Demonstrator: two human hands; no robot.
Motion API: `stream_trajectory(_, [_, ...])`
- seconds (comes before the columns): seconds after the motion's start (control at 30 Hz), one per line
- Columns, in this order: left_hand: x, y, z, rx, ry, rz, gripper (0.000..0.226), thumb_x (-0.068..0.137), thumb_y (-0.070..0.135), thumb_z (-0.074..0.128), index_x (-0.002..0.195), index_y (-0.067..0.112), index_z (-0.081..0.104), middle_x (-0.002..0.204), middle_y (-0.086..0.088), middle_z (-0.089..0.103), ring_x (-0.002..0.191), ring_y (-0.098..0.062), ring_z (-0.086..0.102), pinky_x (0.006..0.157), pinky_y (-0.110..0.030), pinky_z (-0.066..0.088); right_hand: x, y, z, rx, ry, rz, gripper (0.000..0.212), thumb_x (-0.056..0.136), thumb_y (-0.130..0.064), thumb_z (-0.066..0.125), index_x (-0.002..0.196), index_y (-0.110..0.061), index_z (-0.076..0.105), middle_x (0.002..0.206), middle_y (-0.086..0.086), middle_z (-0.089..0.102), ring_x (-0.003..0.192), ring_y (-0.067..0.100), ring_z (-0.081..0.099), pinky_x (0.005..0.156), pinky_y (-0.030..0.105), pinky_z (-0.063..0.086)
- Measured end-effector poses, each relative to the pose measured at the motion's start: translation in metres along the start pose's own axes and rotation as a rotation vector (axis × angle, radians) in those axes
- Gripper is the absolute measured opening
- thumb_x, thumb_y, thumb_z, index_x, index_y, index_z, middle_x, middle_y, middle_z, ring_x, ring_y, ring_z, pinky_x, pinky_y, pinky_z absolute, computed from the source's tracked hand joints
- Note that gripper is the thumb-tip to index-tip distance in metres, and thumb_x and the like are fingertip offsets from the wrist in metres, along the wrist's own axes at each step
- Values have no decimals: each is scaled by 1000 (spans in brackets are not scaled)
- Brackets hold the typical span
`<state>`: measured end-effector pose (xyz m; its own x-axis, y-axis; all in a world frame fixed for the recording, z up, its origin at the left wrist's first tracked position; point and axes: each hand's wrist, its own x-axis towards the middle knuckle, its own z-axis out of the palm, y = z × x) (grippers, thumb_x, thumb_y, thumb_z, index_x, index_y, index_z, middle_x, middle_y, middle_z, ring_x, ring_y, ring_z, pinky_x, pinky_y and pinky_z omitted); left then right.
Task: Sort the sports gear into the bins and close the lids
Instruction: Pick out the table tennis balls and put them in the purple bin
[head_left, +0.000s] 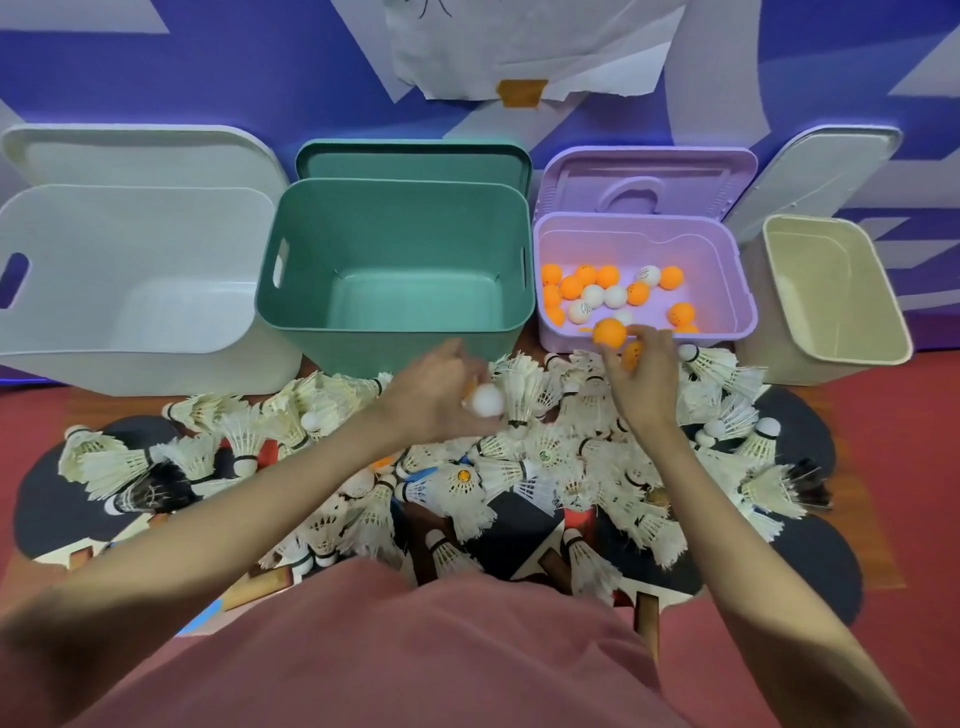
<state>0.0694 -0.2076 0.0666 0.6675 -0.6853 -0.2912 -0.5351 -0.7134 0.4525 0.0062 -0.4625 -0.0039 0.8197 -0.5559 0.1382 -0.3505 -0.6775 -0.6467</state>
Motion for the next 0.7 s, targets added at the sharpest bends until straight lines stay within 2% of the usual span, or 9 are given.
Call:
stream_trajectory(0.07, [32, 22, -11, -61, 93, 73, 42, 72, 44, 73, 104, 20, 60, 96, -2, 43, 86, -18, 46, 67, -29, 32, 23, 16, -3, -46, 14, 28, 39, 90, -29, 62, 113, 1, 55, 108, 21, 51, 104, 31, 46, 75, 32, 33])
stream_trajectory(0.17, [98, 49, -17, -60, 185, 143, 44, 74, 40, 72, 110, 19, 60, 102, -8, 46, 98, -25, 48, 73, -31, 36, 64, 39, -4, -120, -21, 93, 42, 90, -30, 61, 118, 1, 53, 105, 23, 54, 106, 32, 43, 80, 35, 33])
stream_trajectory(0.23, [145, 59, -13, 5, 137, 150, 48, 76, 36, 72, 118, 19, 59, 109, -14, 47, 105, -30, 48, 81, -33, 38, 87, 54, -2, -176, -63, 140, 42, 89, -31, 61, 116, 0, 53, 102, 24, 56, 106, 35, 43, 85, 39, 34])
stream_trajectory(0.4, [220, 70, 5, 128, 6, 148, 52, 76, 26, 72, 125, 20, 56, 118, -18, 43, 112, -37, 44, 92, -41, 43, 116, 76, 2, -270, -147, 184, 39, 90, -29, 59, 112, 2, 52, 104, 25, 57, 107, 38, 43, 85, 41, 35])
stream_trajectory(0.5, [240, 68, 14, 174, -44, 159, 51, 79, 24, 69, 128, 18, 55, 120, -19, 44, 113, -38, 46, 92, -42, 44, 118, 77, 1, -235, -176, 191, 39, 90, -22, 59, 119, 3, 50, 114, 29, 48, 109, 41, 44, 89, 41, 35])
stream_trajectory(0.6, [240, 61, 20, 213, -81, 166, 55, 85, 34, 66, 135, 19, 50, 129, -17, 45, 117, -36, 49, 96, -40, 42, 112, 68, -3, -219, -200, 185, 46, 89, -22, 60, 128, 1, 47, 124, 28, 43, 115, 42, 44, 95, 41, 34])
stream_trajectory(0.7, [212, 53, 13, 158, 24, 264, 47, 88, 32, 62, 132, 17, 53, 132, -14, 47, 120, -32, 48, 98, -39, 39, 92, 48, -6, -173, -123, 77, 43, 89, -18, 59, 126, 0, 48, 124, 25, 44, 116, 39, 43, 96, 40, 32])
